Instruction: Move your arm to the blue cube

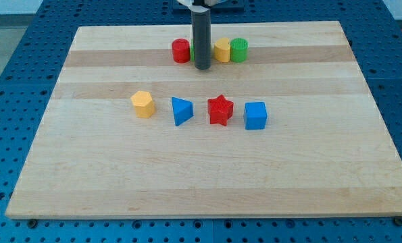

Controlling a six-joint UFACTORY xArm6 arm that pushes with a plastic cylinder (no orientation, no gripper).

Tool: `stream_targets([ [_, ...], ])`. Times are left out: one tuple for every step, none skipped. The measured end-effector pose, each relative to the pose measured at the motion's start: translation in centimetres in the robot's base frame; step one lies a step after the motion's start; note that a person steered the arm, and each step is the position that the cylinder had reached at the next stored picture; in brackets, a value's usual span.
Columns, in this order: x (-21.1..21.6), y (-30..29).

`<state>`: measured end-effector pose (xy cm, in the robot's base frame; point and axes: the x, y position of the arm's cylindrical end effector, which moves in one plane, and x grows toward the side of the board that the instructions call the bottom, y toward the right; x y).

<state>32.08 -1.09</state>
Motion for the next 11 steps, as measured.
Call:
stream_targets([
  [0.1,0.1],
  [2.6,-0.2],
  [2.9,3.6],
  [3.2,11.6],
  [5.6,18.6],
  [9.5,24.1],
  [14.7,27.2],
  [19.1,28.4],
  [20.6,26.9],
  [20.6,22.3],
  [20.6,18.7],
])
